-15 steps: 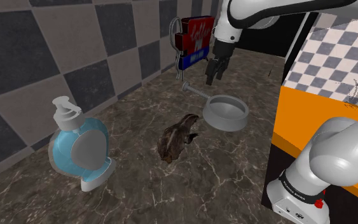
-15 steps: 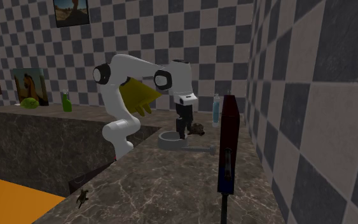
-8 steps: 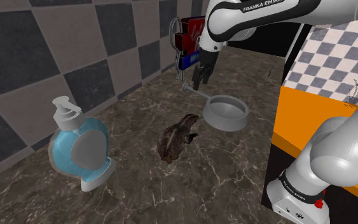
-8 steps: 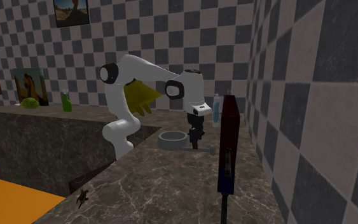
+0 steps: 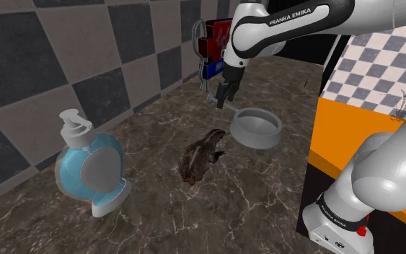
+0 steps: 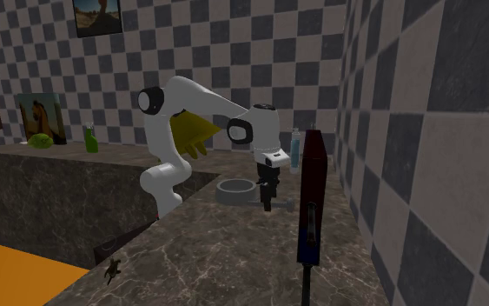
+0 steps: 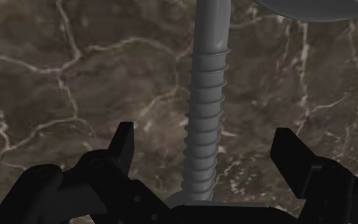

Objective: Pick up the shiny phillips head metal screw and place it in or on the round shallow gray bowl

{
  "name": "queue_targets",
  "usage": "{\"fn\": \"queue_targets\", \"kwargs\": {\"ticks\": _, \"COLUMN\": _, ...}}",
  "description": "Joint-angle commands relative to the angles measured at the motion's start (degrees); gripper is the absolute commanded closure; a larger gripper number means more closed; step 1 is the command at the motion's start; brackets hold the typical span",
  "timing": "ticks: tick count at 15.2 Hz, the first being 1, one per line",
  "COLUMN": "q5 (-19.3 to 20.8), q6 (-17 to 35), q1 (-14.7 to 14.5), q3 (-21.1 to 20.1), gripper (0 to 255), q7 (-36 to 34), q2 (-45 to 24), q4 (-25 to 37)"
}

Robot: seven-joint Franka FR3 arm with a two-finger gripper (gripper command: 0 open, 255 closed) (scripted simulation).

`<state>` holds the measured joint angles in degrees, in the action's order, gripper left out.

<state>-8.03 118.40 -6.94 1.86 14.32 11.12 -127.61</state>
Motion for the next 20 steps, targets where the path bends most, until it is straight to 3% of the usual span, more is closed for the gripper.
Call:
{"fn": "queue_targets", "kwargs": {"ticks": 1, "q5": 0.0, "q6": 0.1, "q1": 0.0, "q3": 0.0, "gripper": 0, "q7": 0.0, "q2": 0.0, "q4": -0.1}}
{"fn": "queue_targets", "kwargs": {"ticks": 4, "q5": 0.0, "q6": 0.1, "q1": 0.0, "q3": 0.0, "gripper": 0, "q7": 0.0, "q2": 0.0, "q4": -0.1}}
{"fn": "queue_targets", "kwargs": {"ticks": 5, "q5": 0.0, "q6": 0.1, "q1": 0.0, "q3": 0.0, "gripper": 255, "q7": 0.0, "q2": 0.0, "q4": -0.1}}
{"fn": "queue_targets", "kwargs": {"ticks": 14, "q5": 0.0, "q6": 0.1, "q1": 0.0, "q3": 0.0, "gripper": 255, "q7": 0.0, "q2": 0.0, "q4": -0.1}}
{"fn": "queue_targets", "kwargs": {"ticks": 20, "q5": 0.4, "q6": -4.6, "q1": 0.1, "q3": 0.0, "gripper": 255, "q7": -0.6, "q2": 1.2, "q4": 3.4}}
